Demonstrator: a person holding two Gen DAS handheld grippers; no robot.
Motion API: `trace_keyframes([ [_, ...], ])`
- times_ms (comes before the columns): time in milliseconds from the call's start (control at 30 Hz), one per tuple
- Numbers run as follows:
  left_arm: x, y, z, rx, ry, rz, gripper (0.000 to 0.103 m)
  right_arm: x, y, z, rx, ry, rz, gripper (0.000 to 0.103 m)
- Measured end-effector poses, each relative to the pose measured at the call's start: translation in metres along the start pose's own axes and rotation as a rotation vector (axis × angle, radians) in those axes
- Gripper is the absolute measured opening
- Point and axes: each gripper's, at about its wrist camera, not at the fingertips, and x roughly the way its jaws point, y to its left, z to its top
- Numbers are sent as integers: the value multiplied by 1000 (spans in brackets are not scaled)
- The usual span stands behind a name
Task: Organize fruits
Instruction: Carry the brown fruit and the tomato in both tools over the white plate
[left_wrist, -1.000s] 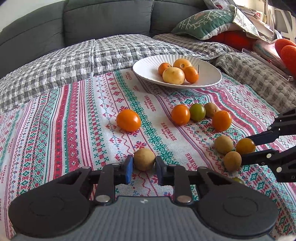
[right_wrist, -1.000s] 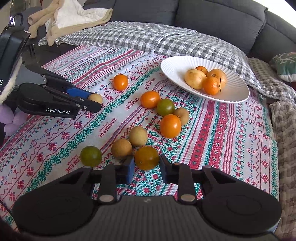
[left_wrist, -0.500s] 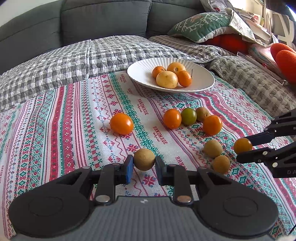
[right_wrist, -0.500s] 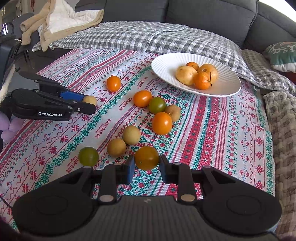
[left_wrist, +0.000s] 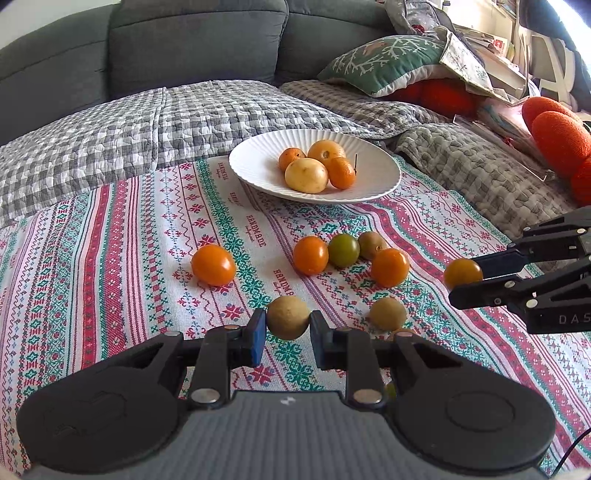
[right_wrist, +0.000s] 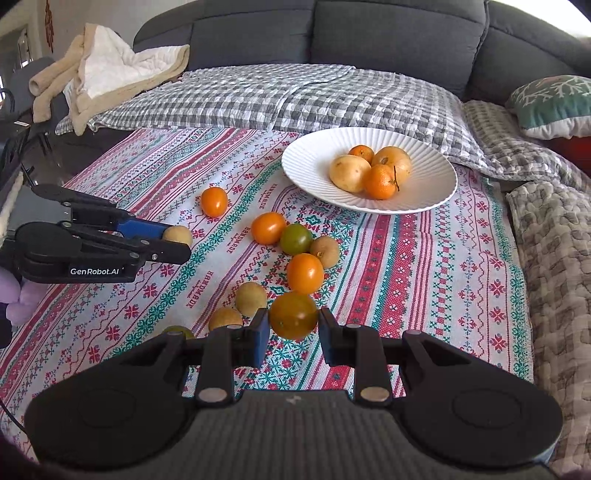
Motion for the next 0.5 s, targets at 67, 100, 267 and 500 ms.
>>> trace_keyframes([
  [67, -1, -3, 2, -1, -4, -9, 12, -2, -3, 1, 10, -7, 3, 26],
  [100, -1, -4, 4, 0, -7, -13, 12, -3, -4, 2, 14, -12, 1, 26],
  [267, -4, -10, 12, -6, -30, -31, 12, -10, -13, 8, 47, -42, -2, 26],
  [500, -5, -22, 32, -26, -65, -41, 12, -19, -26, 22, 94, -100, -4, 26],
])
